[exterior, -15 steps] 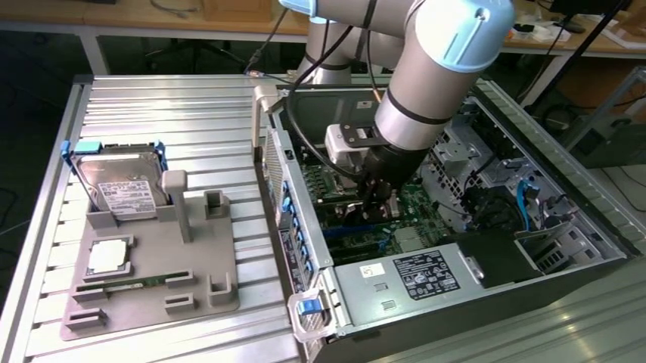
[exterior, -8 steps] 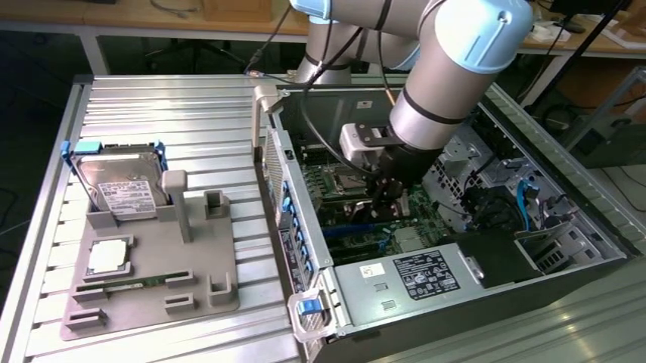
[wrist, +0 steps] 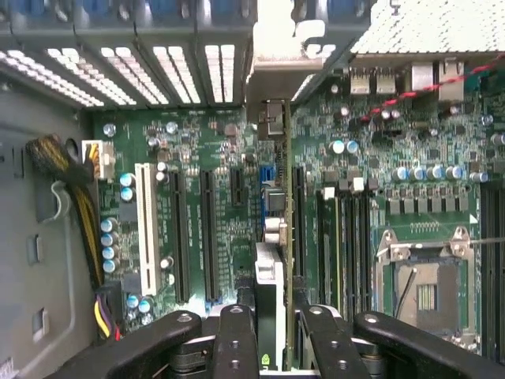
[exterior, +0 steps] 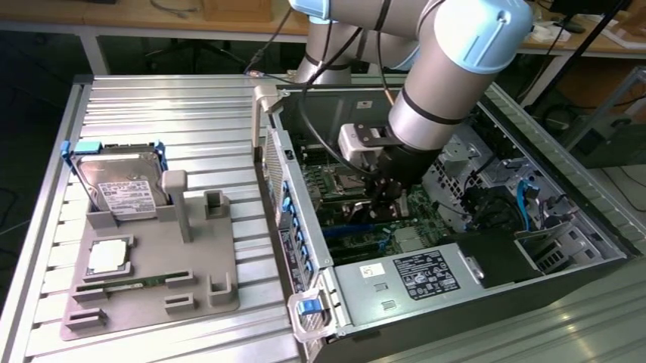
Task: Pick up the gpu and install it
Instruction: 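Insert the gpu into the slot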
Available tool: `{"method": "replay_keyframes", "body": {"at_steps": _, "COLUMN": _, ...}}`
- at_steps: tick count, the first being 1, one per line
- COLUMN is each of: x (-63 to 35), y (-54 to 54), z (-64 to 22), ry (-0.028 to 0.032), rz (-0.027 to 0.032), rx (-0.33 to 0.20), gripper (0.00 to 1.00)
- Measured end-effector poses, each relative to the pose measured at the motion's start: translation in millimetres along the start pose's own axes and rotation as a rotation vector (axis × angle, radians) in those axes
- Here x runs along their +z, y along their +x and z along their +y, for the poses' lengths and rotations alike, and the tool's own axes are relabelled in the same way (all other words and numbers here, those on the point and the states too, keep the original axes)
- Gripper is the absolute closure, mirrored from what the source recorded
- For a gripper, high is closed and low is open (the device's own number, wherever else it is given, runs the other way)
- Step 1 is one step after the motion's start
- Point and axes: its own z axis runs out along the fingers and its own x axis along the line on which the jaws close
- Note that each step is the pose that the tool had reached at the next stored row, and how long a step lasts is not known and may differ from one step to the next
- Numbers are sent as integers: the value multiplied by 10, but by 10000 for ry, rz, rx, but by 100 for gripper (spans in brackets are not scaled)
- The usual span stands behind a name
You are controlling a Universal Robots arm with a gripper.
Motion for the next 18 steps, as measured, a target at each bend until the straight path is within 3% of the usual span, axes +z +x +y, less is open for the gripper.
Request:
{"method": "replay_keyframes", "body": {"at_steps": 2, "x": 3, "y": 2, "z": 63, "ry": 1, "rz": -1, "rx": 1, "gripper": 73}}
{"method": "replay_keyframes", "body": {"at_steps": 8, "x": 7, "y": 6, "z": 125, "ry": 0, "rz": 0, "rx": 1, "gripper": 73}}
{"method": "replay_keyframes", "body": {"at_steps": 18, "x": 52, "y": 8, "z": 124, "ry": 0, "rz": -1, "rx": 0, "gripper": 73}}
